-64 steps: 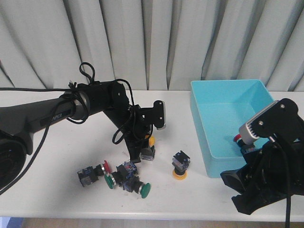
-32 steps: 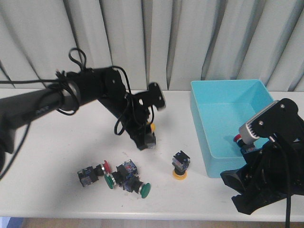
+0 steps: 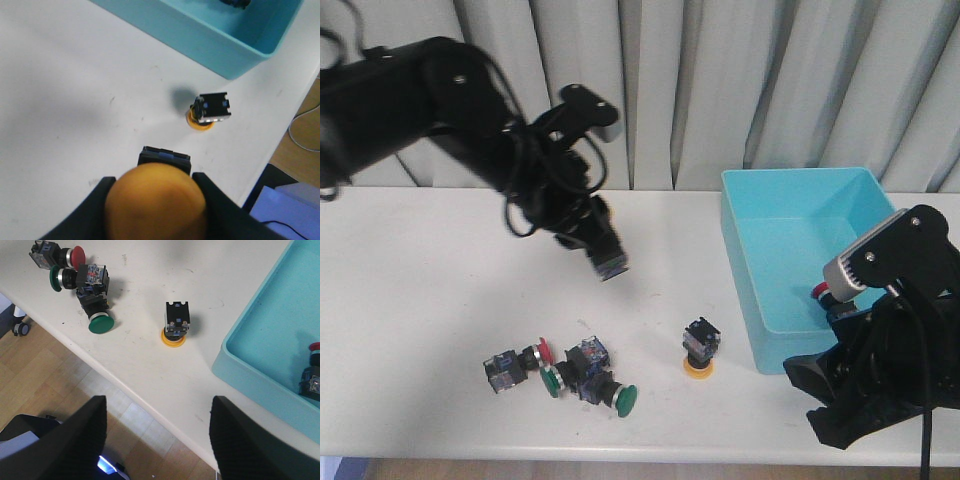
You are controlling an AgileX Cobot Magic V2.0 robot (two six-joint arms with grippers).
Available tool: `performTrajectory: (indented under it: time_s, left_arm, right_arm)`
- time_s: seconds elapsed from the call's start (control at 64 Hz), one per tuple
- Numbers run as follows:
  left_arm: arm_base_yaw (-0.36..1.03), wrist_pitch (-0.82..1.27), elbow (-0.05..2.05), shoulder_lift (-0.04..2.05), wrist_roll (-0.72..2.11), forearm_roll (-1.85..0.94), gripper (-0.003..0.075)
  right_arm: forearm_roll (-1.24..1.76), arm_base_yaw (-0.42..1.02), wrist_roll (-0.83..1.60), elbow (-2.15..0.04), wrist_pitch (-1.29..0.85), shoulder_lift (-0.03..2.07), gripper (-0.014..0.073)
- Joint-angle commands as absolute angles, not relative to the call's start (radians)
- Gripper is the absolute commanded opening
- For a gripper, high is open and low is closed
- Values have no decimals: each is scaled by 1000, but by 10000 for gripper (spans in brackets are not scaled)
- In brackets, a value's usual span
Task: Pick red and yellow buttons and place in box
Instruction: 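Swing the yellow button toward the right gripper with the left gripper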
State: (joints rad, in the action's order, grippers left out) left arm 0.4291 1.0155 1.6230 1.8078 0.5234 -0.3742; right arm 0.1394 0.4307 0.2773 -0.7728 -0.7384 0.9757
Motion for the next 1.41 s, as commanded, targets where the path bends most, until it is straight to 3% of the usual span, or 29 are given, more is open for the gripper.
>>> performTrajectory:
  time_s: [0.0, 0.281, 0.516, 0.828, 1.156, 1.391]
  left_arm:
    - [395, 951, 1519, 1677, 506, -421, 220]
    - [365, 821, 1141, 1438, 510, -481, 220]
    - [369, 661, 953, 1299, 652, -798, 220]
    - [369, 792, 923, 1335, 1016, -1371, 220]
    - [369, 826, 923, 1350, 1020, -1422, 220]
    - [369, 829, 923, 1350, 1020, -1482, 221]
  right_arm:
    - [138, 432, 286, -800, -678, 962, 433]
    - [137, 432, 286, -800, -663, 962, 433]
    - [145, 432, 310, -800, -668, 978, 433]
    - [287, 432, 550, -800, -679, 1065, 433]
    - [487, 448, 873, -800, -553, 1114, 433]
    - [461, 625, 963, -800, -371, 1142, 433]
